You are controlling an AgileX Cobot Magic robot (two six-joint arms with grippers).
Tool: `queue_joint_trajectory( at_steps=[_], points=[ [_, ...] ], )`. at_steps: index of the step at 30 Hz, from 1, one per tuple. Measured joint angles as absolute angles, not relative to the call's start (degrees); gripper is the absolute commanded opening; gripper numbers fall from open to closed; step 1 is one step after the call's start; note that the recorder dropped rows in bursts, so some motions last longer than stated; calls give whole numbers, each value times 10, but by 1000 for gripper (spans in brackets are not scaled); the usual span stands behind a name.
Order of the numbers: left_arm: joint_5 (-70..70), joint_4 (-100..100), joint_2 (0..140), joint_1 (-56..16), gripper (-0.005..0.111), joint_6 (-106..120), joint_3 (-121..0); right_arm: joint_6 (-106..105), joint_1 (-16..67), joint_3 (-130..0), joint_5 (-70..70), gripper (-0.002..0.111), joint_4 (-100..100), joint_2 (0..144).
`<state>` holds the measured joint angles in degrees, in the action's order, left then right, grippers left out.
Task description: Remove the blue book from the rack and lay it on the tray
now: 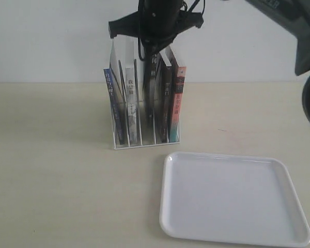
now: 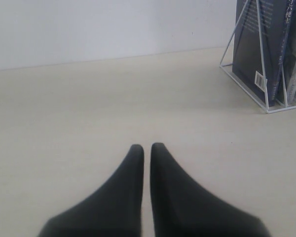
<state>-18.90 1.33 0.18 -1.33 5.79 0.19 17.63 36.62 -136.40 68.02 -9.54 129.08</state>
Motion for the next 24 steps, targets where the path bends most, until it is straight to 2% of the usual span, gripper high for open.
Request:
queue_joint_trajectory(
  at_steps=[10, 12, 17, 18, 24],
  points=[
    [-189, 13, 2, -13, 5, 58, 2, 178, 366, -1364, 677, 2, -85, 1319],
    [-189, 13, 2, -13, 5, 58, 2, 180, 366, -1364, 678, 10, -82, 1322],
    [-189, 13, 2, -13, 5, 58, 2, 180, 366, -1364, 685, 48, -76, 1324],
    [-189, 13, 2, -13, 5, 58, 2, 180, 366, -1364, 685, 51, -71, 1324],
    [-189, 13, 2, -13, 5, 58, 2, 179, 366, -1364, 685, 47, -58, 1316]
  ],
)
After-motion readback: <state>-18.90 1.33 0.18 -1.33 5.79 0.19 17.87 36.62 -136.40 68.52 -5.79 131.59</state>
